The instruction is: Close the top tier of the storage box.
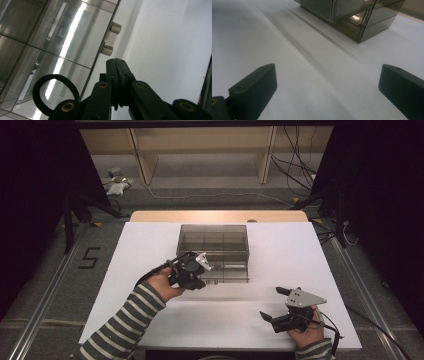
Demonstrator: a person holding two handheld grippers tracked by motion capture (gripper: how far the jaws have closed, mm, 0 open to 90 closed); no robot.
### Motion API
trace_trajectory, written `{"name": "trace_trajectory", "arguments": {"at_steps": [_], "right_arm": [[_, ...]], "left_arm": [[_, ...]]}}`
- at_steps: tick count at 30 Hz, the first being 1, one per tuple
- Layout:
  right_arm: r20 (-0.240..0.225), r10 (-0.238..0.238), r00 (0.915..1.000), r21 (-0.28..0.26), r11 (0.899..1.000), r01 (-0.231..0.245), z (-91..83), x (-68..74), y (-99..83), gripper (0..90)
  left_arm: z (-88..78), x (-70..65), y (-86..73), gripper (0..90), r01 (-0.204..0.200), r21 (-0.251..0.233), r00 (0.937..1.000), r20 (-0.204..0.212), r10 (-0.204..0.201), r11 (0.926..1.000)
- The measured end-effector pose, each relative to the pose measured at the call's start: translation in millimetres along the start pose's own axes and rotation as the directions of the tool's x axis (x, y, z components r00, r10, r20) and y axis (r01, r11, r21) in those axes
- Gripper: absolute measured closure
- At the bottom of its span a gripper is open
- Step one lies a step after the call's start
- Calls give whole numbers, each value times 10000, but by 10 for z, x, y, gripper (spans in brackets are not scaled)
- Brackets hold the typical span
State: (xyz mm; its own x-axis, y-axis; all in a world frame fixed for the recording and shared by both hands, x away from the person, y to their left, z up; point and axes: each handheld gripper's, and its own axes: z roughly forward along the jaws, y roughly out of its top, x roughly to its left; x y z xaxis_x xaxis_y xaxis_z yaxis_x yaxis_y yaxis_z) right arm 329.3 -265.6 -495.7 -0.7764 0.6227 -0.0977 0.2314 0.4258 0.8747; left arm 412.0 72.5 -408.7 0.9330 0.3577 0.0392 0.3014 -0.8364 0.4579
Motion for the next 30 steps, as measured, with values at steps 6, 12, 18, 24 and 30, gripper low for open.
{"name": "trace_trajectory", "arguments": {"at_steps": [6,12,18,24,30], "right_arm": [[4,-4,10000,13,10000,4,2,1,0,30],[2,-8,10000,15,10000,8,2,1,0,29],[2,-13,10000,25,10000,13,3,1,0,30],[-38,-25,10000,50,10000,26,9,0,-1,30],[-43,-6,10000,81,10000,7,11,-2,-1,30]], "left_arm": [[45,19,-3,890,78,147,9998,-170,-76,9999],[58,35,-3,890,55,156,9997,-221,-52,9999],[55,37,-1,890,36,102,9995,-313,-33,9999],[53,64,10,890,99,-154,9987,-505,-106,9998],[50,144,4,890,393,-354,9974,-589,-414,9986]]}}
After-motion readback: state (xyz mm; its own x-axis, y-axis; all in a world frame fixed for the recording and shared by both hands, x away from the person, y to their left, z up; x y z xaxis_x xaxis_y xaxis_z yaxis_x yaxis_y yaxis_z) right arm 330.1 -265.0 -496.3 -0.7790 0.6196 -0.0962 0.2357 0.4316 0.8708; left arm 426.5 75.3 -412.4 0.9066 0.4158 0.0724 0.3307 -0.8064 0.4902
